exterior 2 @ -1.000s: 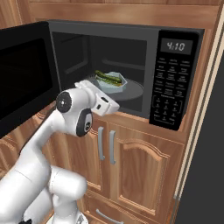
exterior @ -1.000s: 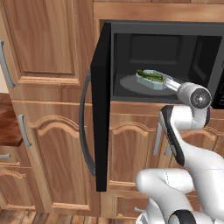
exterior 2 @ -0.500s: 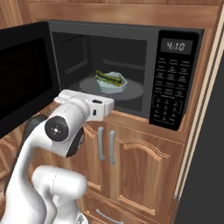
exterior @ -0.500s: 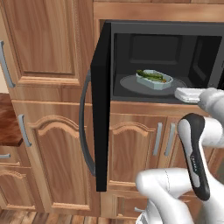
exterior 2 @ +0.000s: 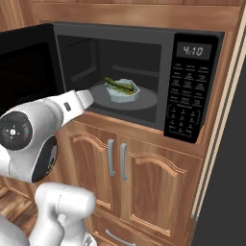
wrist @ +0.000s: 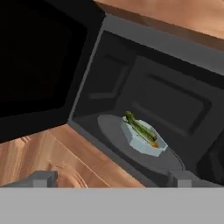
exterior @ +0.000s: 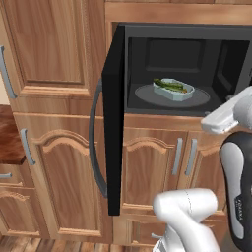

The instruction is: Place the tupperware containing the fish and squash meal in the microwave. Close the microwave door and press the start button to reheat the meal.

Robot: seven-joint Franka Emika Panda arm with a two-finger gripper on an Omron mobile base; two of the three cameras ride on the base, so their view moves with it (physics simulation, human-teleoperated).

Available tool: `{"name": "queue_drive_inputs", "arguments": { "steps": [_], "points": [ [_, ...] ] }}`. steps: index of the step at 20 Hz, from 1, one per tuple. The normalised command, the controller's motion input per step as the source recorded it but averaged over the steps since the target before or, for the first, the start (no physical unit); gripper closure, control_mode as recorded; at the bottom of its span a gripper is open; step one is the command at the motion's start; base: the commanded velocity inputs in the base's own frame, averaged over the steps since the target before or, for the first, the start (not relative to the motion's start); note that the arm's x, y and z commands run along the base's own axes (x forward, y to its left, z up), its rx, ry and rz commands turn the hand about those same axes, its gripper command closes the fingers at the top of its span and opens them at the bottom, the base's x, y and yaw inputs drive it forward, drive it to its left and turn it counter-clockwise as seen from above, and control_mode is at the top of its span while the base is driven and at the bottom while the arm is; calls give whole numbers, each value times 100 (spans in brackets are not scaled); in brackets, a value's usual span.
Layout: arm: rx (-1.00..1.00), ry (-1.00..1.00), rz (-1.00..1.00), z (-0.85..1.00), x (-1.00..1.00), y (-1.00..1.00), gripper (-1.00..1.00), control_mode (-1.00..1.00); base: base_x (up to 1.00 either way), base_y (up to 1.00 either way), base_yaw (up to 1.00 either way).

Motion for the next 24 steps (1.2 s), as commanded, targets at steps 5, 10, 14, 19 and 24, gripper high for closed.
{"name": "queue_drive_inputs", "arguments": {
  "steps": [5, 10, 14, 19, 24],
  "points": [
    [-47, 24, 4, 21, -63, 27, -100, -100, 0, 0, 0],
    [-45, 9, 1, 1, -80, 31, -100, -100, 0, 0, 0],
    [-37, -11, 1, -22, -90, 42, -100, -100, 0, 0, 0],
    [-26, -25, 1, -37, -57, 32, -100, -100, 0, 0, 0],
    [-19, -6, 0, 0, -20, 37, -100, -100, 0, 0, 0]
  ]
}}
